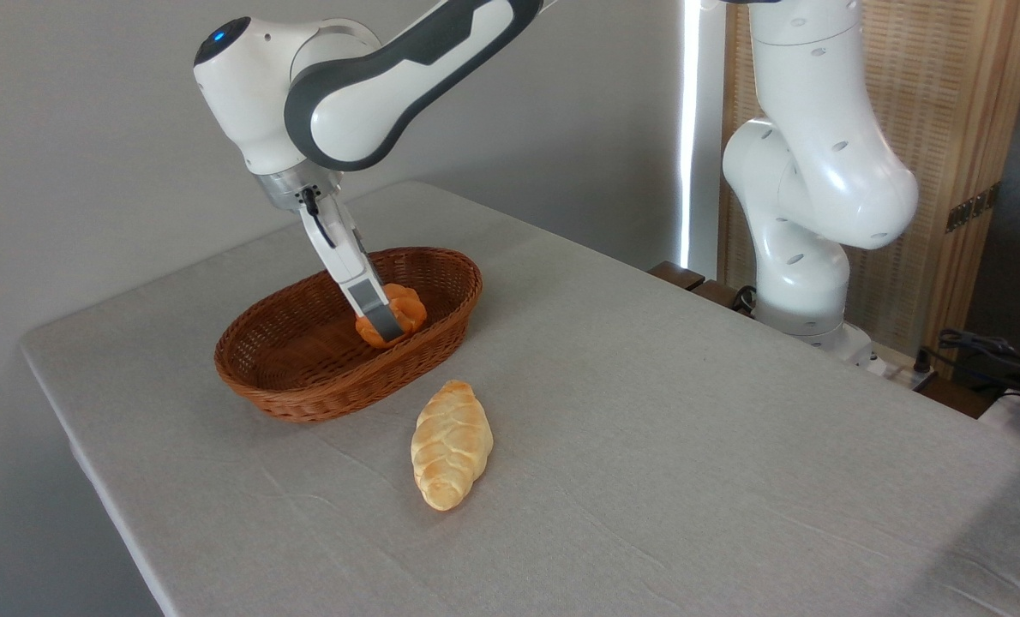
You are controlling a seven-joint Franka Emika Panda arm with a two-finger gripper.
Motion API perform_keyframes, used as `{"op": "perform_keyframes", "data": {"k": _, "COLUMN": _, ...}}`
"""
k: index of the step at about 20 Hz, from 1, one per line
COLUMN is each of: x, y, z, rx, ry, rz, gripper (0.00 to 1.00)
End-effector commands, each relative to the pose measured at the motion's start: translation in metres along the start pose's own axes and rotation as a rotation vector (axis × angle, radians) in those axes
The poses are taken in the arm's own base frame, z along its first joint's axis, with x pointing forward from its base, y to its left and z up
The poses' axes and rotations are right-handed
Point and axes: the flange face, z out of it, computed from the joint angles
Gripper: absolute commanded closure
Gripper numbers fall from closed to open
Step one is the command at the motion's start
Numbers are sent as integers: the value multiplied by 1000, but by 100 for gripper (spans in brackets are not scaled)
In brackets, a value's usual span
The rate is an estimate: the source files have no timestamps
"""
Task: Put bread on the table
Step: 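Lower the open gripper onto the round bun in the basket, then close the gripper on the round bun and lift it from the basket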
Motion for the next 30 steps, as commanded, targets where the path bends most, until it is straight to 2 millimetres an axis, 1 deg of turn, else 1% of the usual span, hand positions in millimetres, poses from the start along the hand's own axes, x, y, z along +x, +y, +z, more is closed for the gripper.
{"op": "perform_keyframes", "data": {"k": 1, "x": 3, "y": -2, "z": 2, "rx": 15, "ry": -3, "rz": 31, "gripper": 56}}
{"op": "perform_keyframes", "data": {"k": 3, "x": 5, "y": -3, "z": 7, "rx": 7, "ry": -9, "rz": 32, "gripper": 56}}
{"op": "perform_keyframes", "data": {"k": 5, "x": 5, "y": -4, "z": 7, "rx": 8, "ry": -7, "rz": 30, "gripper": 55}}
{"op": "perform_keyframes", "data": {"k": 6, "x": 5, "y": -4, "z": 7, "rx": 7, "ry": -6, "rz": 30, "gripper": 53}}
{"op": "perform_keyframes", "data": {"k": 8, "x": 6, "y": -3, "z": 3, "rx": 12, "ry": 1, "rz": 24, "gripper": 52}}
{"op": "perform_keyframes", "data": {"k": 9, "x": 6, "y": -2, "z": -2, "rx": 13, "ry": 10, "rz": 19, "gripper": 53}}
{"op": "perform_keyframes", "data": {"k": 10, "x": 6, "y": -2, "z": -8, "rx": 17, "ry": 17, "rz": 20, "gripper": 58}}
{"op": "perform_keyframes", "data": {"k": 11, "x": 6, "y": -2, "z": -11, "rx": 18, "ry": 23, "rz": 20, "gripper": 65}}
{"op": "perform_keyframes", "data": {"k": 12, "x": 7, "y": -2, "z": -15, "rx": 24, "ry": 30, "rz": 19, "gripper": 69}}
{"op": "perform_keyframes", "data": {"k": 14, "x": 7, "y": -1, "z": -18, "rx": 27, "ry": 33, "rz": 24, "gripper": 72}}
{"op": "perform_keyframes", "data": {"k": 17, "x": 3, "y": 1, "z": -28, "rx": 37, "ry": 39, "rz": 21, "gripper": 72}}
{"op": "perform_keyframes", "data": {"k": 19, "x": 2, "y": 3, "z": -28, "rx": 35, "ry": 34, "rz": 21, "gripper": 72}}
{"op": "perform_keyframes", "data": {"k": 22, "x": -3, "y": 4, "z": -36, "rx": 40, "ry": 40, "rz": 12, "gripper": 72}}
{"op": "perform_keyframes", "data": {"k": 23, "x": -5, "y": 5, "z": -38, "rx": 33, "ry": 35, "rz": 9, "gripper": 72}}
{"op": "perform_keyframes", "data": {"k": 24, "x": -9, "y": 5, "z": -45, "rx": 26, "ry": 45, "rz": -2, "gripper": 72}}
{"op": "perform_keyframes", "data": {"k": 25, "x": -13, "y": 8, "z": -61, "rx": 28, "ry": 67, "rz": -12, "gripper": 72}}
{"op": "perform_keyframes", "data": {"k": 26, "x": -22, "y": 4, "z": -76, "rx": 28, "ry": 79, "rz": -33, "gripper": 71}}
{"op": "perform_keyframes", "data": {"k": 27, "x": -36, "y": -2, "z": -90, "rx": 31, "ry": 84, "rz": -57, "gripper": 71}}
{"op": "perform_keyframes", "data": {"k": 28, "x": -50, "y": -6, "z": -99, "rx": 27, "ry": 82, "rz": -78, "gripper": 71}}
{"op": "perform_keyframes", "data": {"k": 30, "x": -73, "y": -19, "z": -102, "rx": 9, "ry": 64, "rz": -116, "gripper": 70}}
